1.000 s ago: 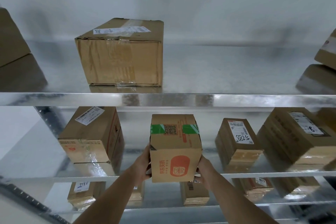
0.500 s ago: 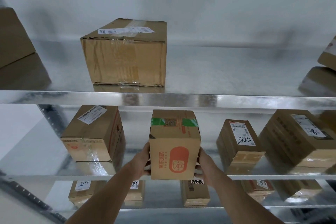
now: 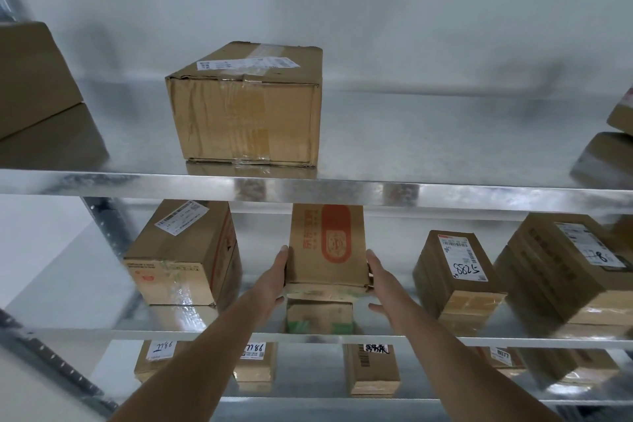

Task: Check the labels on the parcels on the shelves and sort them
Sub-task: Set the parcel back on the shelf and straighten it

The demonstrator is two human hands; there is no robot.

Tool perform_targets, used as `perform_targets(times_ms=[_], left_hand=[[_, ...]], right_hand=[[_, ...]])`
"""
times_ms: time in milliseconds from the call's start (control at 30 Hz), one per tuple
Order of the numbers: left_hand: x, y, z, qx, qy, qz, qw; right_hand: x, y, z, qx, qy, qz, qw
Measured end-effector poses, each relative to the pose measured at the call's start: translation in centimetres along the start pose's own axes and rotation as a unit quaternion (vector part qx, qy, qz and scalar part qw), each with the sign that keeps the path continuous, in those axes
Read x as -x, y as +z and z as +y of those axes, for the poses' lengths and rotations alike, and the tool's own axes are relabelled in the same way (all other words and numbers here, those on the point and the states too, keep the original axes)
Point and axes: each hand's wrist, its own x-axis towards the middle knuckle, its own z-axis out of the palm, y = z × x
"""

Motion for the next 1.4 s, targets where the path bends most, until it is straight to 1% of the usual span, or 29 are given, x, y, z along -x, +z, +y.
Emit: perform_targets(times_ms=[167,267,333,400,467,533,633,733,833,933,1000,1067,1133,1267,1400], left_hand=[[-0.3,0.0,0.0,0.015,0.017,-0.012,1.0],[0.0,-0.3,0.5,0.0,0.034,-0.014,0.999],[-0.1,-0.7,0.7,-0.042,0.069,-0.015,0.997],[0.0,-1.1,1.4,-0.068,0.127,-0.015,0.989],[0.1,-1.3,2.4,-0.038,0.163,-0.02,0.986],[0.1,-1.4,3.5,-0.016,0.174,-0.029,0.984],[0.0,-1.0,4.7,-0.042,0.159,-0.034,0.986],[-0.6,-1.1,5.1,-0.062,0.111,-0.029,0.992],[-0.8,-1.0,5.1,-0.075,0.062,-0.049,0.994],[-1.0,-0.8,5.1,-0.077,0.036,-0.055,0.995],[-1.1,-1.0,5.3,-0.089,0.017,-0.077,0.993],[-1.3,-1.2,5.1,-0.099,-0.014,-0.133,0.986],[-1.7,-1.2,4.8,-0.089,-0.033,-0.168,0.981],[-2.2,-1.3,4.1,-0.096,-0.058,-0.185,0.976],[-2.6,-1.5,3.9,-0.099,-0.055,-0.186,0.976]], right_hand=[[0.2,0.2,-0.4,0.012,-0.019,-0.006,1.0],[0.5,0.0,-1.0,0.023,-0.055,-0.015,0.998],[0.7,-0.5,-1.8,0.034,-0.094,-0.021,0.995],[0.7,-1.2,-2.9,0.066,-0.131,-0.016,0.989],[0.4,-1.9,-4.0,0.095,-0.153,-0.023,0.983],[-0.1,-2.5,-4.9,0.111,-0.156,-0.045,0.981],[-0.3,-3.2,-5.7,0.092,-0.136,-0.055,0.985],[-0.1,-3.3,-6.1,0.105,-0.111,-0.058,0.987],[-0.3,-3.3,-5.9,0.12,-0.065,-0.062,0.989],[-0.4,-3.2,-5.8,0.109,-0.027,-0.067,0.991],[-0.5,-3.2,-5.7,0.109,-0.013,-0.078,0.991],[-0.7,-3.1,-5.6,0.12,-0.005,-0.098,0.988],[-0.9,-2.9,-5.4,0.122,-0.003,-0.107,0.987],[-0.9,-2.9,-5.3,0.129,-0.007,-0.117,0.985],[-1.4,-3.1,-5.0,0.131,-0.018,-0.124,0.983]])
